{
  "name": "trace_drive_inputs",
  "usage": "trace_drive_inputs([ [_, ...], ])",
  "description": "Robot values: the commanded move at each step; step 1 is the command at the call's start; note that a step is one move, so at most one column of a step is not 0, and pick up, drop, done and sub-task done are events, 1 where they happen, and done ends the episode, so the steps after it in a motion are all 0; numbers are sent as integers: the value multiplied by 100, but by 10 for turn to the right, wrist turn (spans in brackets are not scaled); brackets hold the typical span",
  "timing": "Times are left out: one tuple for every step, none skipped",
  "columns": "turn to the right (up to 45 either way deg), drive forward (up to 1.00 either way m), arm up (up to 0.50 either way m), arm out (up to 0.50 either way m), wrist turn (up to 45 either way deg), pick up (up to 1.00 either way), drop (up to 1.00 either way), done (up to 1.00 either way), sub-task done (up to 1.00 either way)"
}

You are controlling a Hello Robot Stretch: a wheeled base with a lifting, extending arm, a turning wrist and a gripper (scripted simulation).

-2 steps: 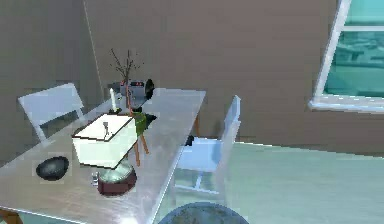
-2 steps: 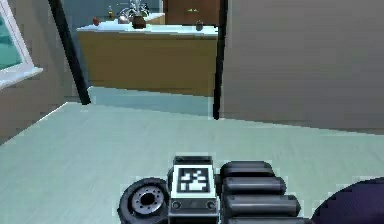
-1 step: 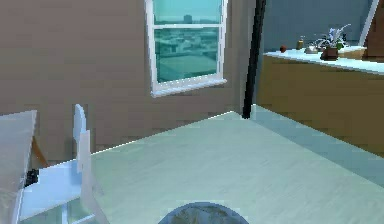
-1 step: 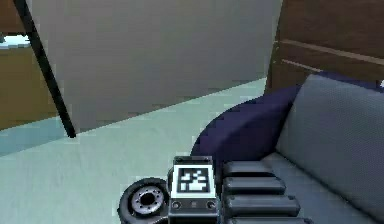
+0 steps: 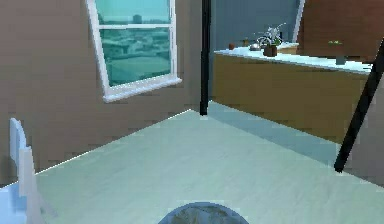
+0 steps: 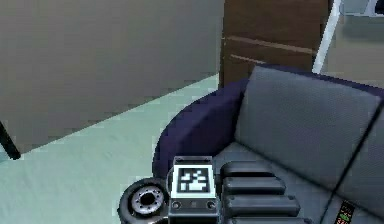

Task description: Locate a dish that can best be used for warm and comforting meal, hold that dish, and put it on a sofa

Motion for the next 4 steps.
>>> trace_drive_inputs([
  [-450, 0, 0, 0, 0, 0, 0, 0, 0],
  [-450, 0, 0, 0, 0, 0, 0, 0, 0],
  [-450, 0, 0, 0, 0, 0, 0, 0, 0],
  [-330, 0, 0, 0, 0, 0, 0, 0, 0],
])
